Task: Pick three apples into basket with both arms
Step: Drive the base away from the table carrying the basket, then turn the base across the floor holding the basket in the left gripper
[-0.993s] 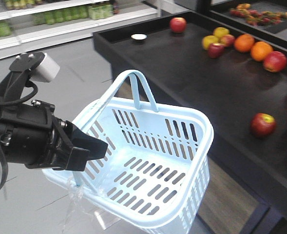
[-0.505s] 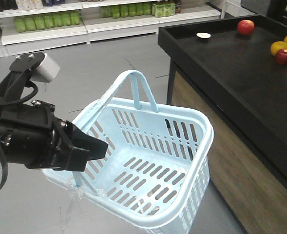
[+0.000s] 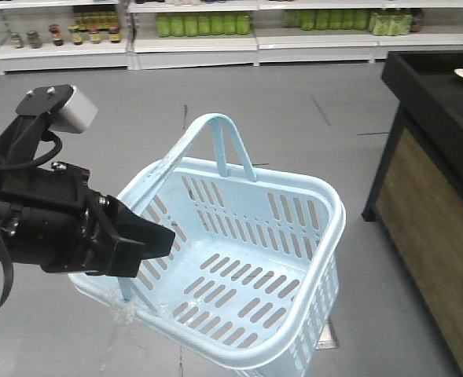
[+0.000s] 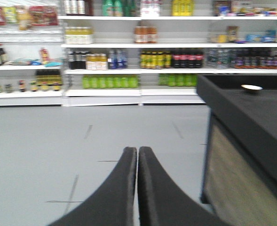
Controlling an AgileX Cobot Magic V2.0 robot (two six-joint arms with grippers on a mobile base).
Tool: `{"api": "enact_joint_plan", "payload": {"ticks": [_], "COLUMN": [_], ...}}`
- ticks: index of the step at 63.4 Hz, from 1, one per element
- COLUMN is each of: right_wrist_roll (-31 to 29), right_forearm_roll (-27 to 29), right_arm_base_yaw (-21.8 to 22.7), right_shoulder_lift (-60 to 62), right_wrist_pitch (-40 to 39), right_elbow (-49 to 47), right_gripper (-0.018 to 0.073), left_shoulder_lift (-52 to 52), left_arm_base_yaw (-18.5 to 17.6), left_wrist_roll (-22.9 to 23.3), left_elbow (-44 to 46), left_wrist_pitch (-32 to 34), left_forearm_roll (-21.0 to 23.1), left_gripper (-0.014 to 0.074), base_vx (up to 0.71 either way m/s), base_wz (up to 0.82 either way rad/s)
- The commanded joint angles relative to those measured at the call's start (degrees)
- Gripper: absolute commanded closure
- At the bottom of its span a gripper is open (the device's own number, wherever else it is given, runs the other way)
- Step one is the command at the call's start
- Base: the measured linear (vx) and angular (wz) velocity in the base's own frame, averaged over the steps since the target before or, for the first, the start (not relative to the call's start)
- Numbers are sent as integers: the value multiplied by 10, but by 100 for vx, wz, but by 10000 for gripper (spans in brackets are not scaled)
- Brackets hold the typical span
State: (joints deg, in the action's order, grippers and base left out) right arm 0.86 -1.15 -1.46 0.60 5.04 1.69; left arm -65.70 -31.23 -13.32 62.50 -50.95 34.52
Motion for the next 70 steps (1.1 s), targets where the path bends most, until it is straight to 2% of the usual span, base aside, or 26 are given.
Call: {"api": "enact_joint_plan", "payload": {"ticks": [1, 36, 70], "right_wrist_roll": [-1, -1, -1], "right_forearm_roll": [-6, -6, -6], "right_arm_base_yaw": [3, 3, 3], "right_shoulder_lift": [6, 6, 6], "right_wrist_pitch": [-40, -41, -41], "right_elbow": [7, 7, 7], "right_gripper": [564, 564, 564], "left_shoulder_lift": [16, 16, 16], "left_arm_base_yaw": [-4, -4, -4], "left_wrist_roll": [1, 1, 1], "left_elbow": [16, 16, 16], "left_wrist_pitch": [35, 35, 35], "left_forearm_roll": [29, 29, 29], "left_gripper": [604, 604, 604], "base_vx": [-2, 3, 10], "base_wz": [63, 56, 27]}}
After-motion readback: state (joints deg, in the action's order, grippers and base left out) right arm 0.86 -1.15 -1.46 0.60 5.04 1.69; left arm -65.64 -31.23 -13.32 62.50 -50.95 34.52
